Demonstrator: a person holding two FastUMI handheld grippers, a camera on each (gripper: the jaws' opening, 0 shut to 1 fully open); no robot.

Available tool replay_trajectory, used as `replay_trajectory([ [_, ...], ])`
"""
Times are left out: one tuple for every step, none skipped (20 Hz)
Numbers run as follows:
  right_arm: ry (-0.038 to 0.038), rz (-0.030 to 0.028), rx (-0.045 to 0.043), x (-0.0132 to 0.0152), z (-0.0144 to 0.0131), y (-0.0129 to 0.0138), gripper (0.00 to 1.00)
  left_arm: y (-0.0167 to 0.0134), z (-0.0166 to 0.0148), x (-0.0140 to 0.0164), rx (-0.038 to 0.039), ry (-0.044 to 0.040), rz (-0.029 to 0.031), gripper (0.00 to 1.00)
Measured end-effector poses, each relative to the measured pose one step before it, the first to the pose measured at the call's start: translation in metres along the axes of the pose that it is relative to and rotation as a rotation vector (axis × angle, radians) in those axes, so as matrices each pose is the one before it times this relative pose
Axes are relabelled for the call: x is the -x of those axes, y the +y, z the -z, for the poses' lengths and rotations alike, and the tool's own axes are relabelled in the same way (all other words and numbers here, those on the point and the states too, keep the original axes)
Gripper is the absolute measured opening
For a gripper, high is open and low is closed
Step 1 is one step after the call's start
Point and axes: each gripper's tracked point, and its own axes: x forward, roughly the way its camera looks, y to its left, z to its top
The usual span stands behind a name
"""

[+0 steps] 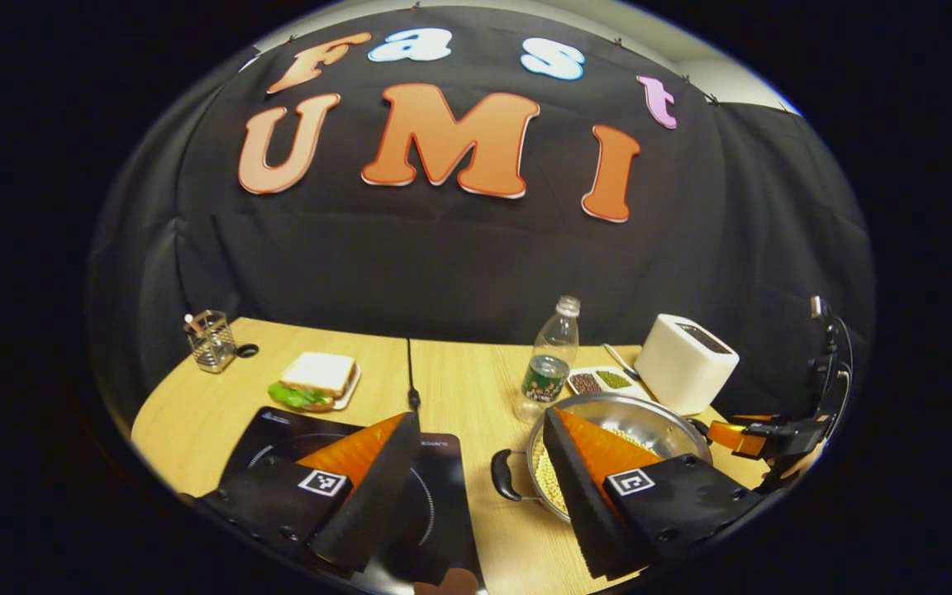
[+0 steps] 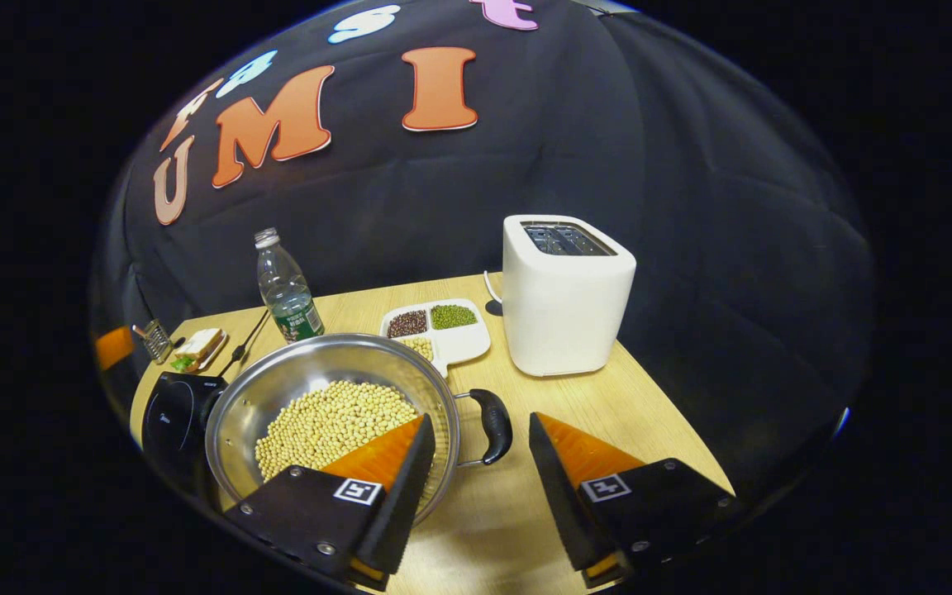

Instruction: First push the handle of the pot to place it horizontally, then grasp the pot with both hands and set it on the induction cooktop.

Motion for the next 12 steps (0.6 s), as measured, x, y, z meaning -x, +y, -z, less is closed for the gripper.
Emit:
replay_trajectory([
  [0.00041,0.00273,-0.00215,-0.0055,-0.00071,0.00057,0.8,-0.00588,0.01267,-0.01091,-0.00191,0.0282,0.00634,0.99],
  [-0.00025,0.00559,-0.00222,-0.00449,-0.00017,-0.00023,0.83,-0.00534,0.01263,-0.00943,-0.00172,0.02729,0.00496,0.99],
  [0.00287,0.00535,-0.00313,-0.00277,-0.00006,-0.00227,0.87,-0.00561,0.01271,-0.00926,0.00252,0.03162,0.00456,0.99],
  [0.00664,-0.00059,-0.00397,-0.00286,0.00221,-0.00023,0.89,-0.00525,0.01128,-0.00883,-0.00203,0.02729,0.00407,0.99],
  [0.00675,-0.00424,-0.00428,-0.00447,0.0019,0.00101,0.91,-0.00187,0.00973,-0.01023,-0.00271,0.02274,-0.00329,0.99],
  [0.00874,-0.00424,-0.00247,-0.00494,0.00206,0.00049,0.92,0.00108,0.00668,-0.00852,-0.00094,0.02209,-0.00423,0.99],
  [0.01213,0.00818,-0.00223,-0.00497,0.00366,-0.00253,0.93,-0.00009,0.00715,-0.00773,0.00035,0.0239,-0.00535,0.99],
  [0.0135,0.01041,-0.00033,-0.00703,0.00379,-0.00224,0.94,-0.00073,0.00694,-0.00493,-0.00255,0.02119,0.00149,0.99],
  [0.01515,0.00204,-0.00068,-0.00507,0.00419,-0.00021,0.94,-0.00164,0.00566,-0.0059,-0.00285,0.02051,0.00396,0.99],
  [0.01736,-0.00461,-0.00123,-0.00526,0.00442,0.00227,0.94,-0.00168,0.00558,-0.00591,-0.00009,0.01636,0.00286,0.99],
  [0.01749,-0.00691,-0.00267,-0.00442,0.00485,0.00298,0.94,0.00004,0.00427,-0.0037,0.00666,0.01456,-0.00651,0.99],
  [0.01556,-0.00539,-0.00524,-0.00424,0.00324,0.0019,0.94,-0.00377,0.00128,-0.00431,-0.00494,0.0003,0.00973,0.99],
])
